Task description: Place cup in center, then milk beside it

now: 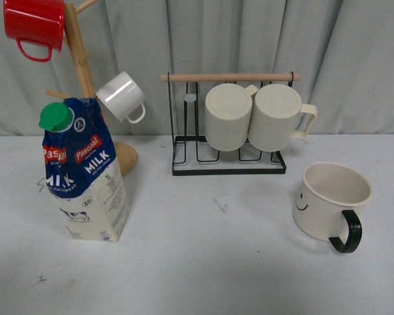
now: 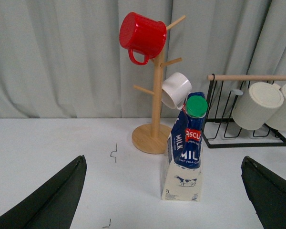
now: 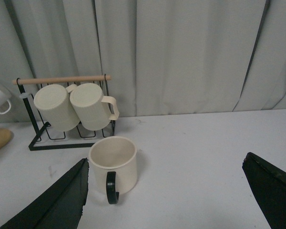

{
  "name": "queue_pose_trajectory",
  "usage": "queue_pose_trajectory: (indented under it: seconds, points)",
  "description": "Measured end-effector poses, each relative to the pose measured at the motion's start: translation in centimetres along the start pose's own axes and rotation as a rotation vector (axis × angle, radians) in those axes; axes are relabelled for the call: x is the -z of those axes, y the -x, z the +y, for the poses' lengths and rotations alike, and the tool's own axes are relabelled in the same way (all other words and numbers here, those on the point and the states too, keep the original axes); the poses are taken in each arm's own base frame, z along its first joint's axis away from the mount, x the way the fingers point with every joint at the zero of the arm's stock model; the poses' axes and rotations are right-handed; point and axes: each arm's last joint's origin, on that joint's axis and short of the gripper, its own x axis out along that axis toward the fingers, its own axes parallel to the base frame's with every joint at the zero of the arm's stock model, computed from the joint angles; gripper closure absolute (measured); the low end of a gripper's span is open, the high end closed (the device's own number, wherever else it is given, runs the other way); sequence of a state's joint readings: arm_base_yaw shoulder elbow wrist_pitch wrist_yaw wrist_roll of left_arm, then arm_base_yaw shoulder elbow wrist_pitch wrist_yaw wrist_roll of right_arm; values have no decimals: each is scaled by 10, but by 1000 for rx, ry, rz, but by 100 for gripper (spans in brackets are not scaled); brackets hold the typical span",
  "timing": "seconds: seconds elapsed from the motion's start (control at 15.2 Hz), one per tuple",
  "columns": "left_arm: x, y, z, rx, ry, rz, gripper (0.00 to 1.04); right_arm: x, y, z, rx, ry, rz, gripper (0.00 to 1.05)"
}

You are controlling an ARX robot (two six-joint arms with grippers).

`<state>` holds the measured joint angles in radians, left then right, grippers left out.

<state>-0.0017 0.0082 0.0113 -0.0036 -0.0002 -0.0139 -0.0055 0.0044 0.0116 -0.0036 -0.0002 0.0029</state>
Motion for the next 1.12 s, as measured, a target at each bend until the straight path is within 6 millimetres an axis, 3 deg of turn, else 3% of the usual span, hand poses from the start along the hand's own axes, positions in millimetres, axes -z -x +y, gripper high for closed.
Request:
queue_pose_trajectory:
  seconds: [0.86, 0.99, 1.12]
  points:
    - [0, 0, 0, 0, 0, 0, 7, 0, 0, 0, 0, 0, 0, 6]
    - [0, 0, 0, 0, 0, 0, 7, 6, -9, -3, -28, -66, 237, 6]
    - [0, 0, 0, 0, 0, 0, 7, 2, -22, -14, 13, -100, 267, 6]
